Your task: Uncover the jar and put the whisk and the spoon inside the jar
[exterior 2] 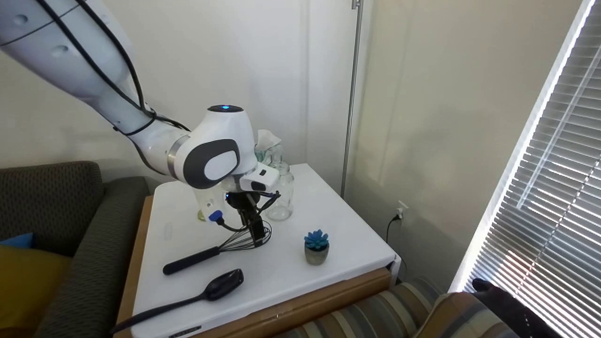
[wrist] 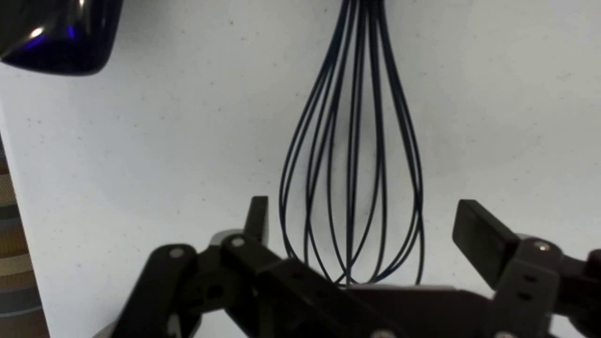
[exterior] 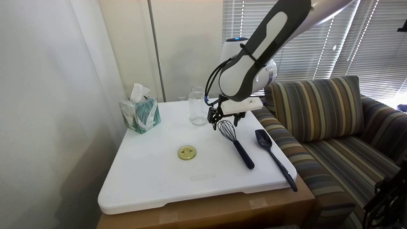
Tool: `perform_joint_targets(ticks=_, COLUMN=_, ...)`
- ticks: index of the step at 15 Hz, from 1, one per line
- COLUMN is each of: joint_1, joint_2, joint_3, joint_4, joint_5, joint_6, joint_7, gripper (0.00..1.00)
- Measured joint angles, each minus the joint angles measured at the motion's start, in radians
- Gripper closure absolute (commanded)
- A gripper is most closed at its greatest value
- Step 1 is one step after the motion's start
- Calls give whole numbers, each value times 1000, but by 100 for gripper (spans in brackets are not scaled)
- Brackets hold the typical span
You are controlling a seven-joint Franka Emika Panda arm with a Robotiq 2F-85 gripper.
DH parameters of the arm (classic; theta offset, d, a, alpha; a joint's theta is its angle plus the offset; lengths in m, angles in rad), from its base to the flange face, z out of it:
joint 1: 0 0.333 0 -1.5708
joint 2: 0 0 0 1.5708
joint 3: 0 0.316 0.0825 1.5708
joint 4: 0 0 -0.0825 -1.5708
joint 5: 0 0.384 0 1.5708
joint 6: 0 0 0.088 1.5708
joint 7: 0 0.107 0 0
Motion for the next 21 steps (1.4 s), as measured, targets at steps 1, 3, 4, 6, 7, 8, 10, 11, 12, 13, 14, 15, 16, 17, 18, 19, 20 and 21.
perform_joint_targets(ticks=1, joint_1=6, joint_2=0, joint_3=-5, joint_4=2, joint_5=-1, joint_6=0, joint_7=4, gripper=0)
perform_joint_targets(ticks=3, joint_1=16, joint_2=0, joint_3=-14, joint_4=2, joint_5=-2, joint_6=0, joint_7=10, gripper=0)
perform_joint_targets(ticks=4, joint_1=20, joint_2=0, joint_3=-17, joint_4=2, joint_5=-2, joint_6=0, joint_7=12, gripper=0)
perform_joint_targets(ticks=6, joint_1=25, joint_2=0, joint_3=-21, joint_4=2, joint_5=-2, joint_6=0, joint_7=14, gripper=0)
perform_joint_targets(ticks=7, joint_1=28, joint_2=0, joint_3=-23, joint_4=2, joint_5=-3, joint_6=0, joint_7=16, gripper=0)
perform_joint_targets(ticks=8, joint_1=31, joint_2=-1, joint_3=-25, joint_4=2, joint_5=-3, joint_6=0, joint_7=17, gripper=0)
perform_joint_targets(ticks=10, joint_1=37, joint_2=-4, joint_3=-32, joint_4=2, joint_5=-6, joint_6=0, joint_7=21, gripper=0)
perform_joint_targets(ticks=11, joint_1=41, joint_2=-6, joint_3=-37, joint_4=2, joint_5=-7, joint_6=0, joint_7=24, gripper=0)
perform_joint_targets(ticks=12, joint_1=46, joint_2=-7, joint_3=-41, joint_4=2, joint_5=-10, joint_6=0, joint_7=28, gripper=0)
perform_joint_targets(ticks=13, joint_1=50, joint_2=-8, joint_3=-45, joint_4=2, joint_5=-15, joint_6=0, joint_7=32, gripper=0)
perform_joint_targets(ticks=14, joint_1=53, joint_2=-8, joint_3=-48, joint_4=2, joint_5=-19, joint_6=0, joint_7=36, gripper=3)
perform_joint_targets(ticks=15, joint_1=56, joint_2=-8, joint_3=-51, joint_4=2, joint_5=-22, joint_6=0, joint_7=39, gripper=10)
perform_joint_targets(ticks=16, joint_1=57, joint_2=-8, joint_3=-51, joint_4=2, joint_5=-24, joint_6=0, joint_7=41, gripper=14)
perform_joint_targets(ticks=17, joint_1=59, joint_2=-8, joint_3=-52, joint_4=2, joint_5=-26, joint_6=0, joint_7=43, gripper=20)
perform_joint_targets(ticks=18, joint_1=60, joint_2=-8, joint_3=-53, joint_4=2, joint_5=-28, joint_6=0, joint_7=44, gripper=28)
perform_joint_targets(ticks=19, joint_1=61, joint_2=-8, joint_3=-54, joint_4=2, joint_5=-30, joint_6=0, joint_7=44, gripper=31)
perform_joint_targets(ticks=20, joint_1=62, joint_2=-8, joint_3=-54, joint_4=2, joint_5=-32, joint_6=0, joint_7=45, gripper=39)
perform_joint_targets(ticks=21, joint_1=63, joint_2=-9, joint_3=-55, joint_4=2, joint_5=-35, joint_6=0, joint_7=45, gripper=38)
